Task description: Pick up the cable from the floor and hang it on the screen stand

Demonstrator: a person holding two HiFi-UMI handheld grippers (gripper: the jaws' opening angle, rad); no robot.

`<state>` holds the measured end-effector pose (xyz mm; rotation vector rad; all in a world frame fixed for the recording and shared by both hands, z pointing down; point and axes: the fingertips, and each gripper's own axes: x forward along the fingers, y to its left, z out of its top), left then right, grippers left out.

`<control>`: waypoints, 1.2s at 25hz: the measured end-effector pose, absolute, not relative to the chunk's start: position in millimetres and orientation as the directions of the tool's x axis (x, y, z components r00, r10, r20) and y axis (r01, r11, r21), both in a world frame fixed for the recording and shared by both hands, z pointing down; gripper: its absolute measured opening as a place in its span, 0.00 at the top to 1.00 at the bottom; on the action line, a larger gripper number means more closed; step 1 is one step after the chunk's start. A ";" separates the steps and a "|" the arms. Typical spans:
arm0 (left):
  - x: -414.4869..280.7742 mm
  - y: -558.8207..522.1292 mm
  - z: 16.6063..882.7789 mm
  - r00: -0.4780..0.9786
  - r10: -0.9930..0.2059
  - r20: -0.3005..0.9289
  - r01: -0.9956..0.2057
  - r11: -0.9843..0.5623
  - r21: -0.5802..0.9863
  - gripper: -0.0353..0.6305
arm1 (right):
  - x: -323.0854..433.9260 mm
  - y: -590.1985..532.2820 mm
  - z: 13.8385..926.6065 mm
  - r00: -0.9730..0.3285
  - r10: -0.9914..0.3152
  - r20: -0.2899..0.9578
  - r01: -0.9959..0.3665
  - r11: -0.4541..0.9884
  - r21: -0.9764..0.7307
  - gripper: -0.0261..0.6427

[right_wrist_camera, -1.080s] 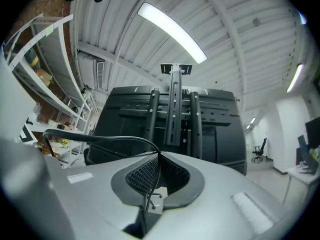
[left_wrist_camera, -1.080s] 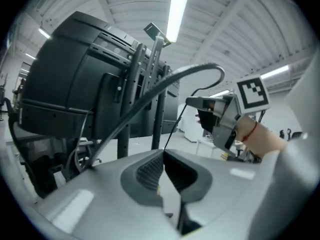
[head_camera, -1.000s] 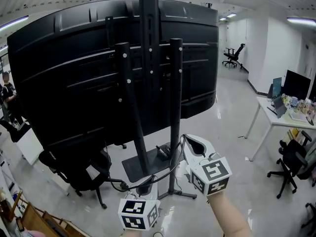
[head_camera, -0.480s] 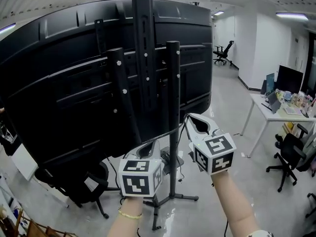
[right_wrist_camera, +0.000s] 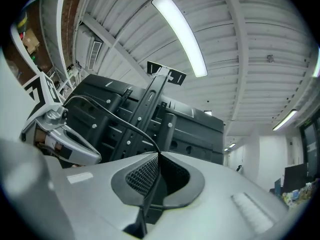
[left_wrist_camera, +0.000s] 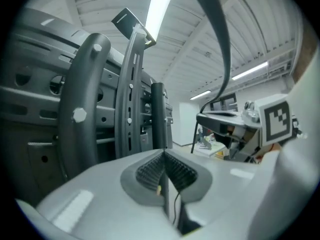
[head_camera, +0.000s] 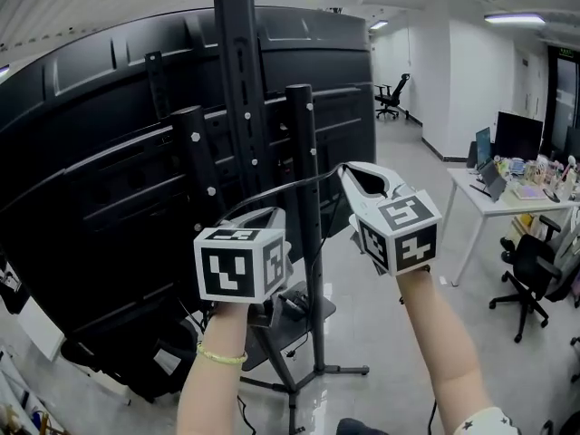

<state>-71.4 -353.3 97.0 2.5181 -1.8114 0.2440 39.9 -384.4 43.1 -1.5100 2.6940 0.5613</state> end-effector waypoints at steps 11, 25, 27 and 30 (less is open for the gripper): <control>-61.1 -432.3 -17.5 0.244 -0.970 -0.009 -0.970 -0.244 -0.024 0.94 | 44.3 -467.2 -43.3 -0.607 -0.759 -0.233 -0.769 0.489 0.412 0.94; -70.9 -469.3 -49.1 0.139 -0.990 0.007 -0.990 -0.139 -0.032 0.94 | -7.8 -533.5 -125.5 -0.740 -0.634 -0.226 -0.639 0.556 0.532 0.93; -71.4 -469.2 -48.4 0.131 -0.991 0.009 -0.991 -0.131 -0.036 0.94 | -14.5 -534.9 -127.0 -0.760 -0.621 -0.193 -0.612 0.582 0.535 0.93; -70.8 -470.2 -43.6 0.117 -0.993 0.013 -0.992 -0.117 -0.042 0.94 | -22.4 -540.1 -115.2 -0.769 -0.632 -0.095 -0.553 0.584 0.594 0.94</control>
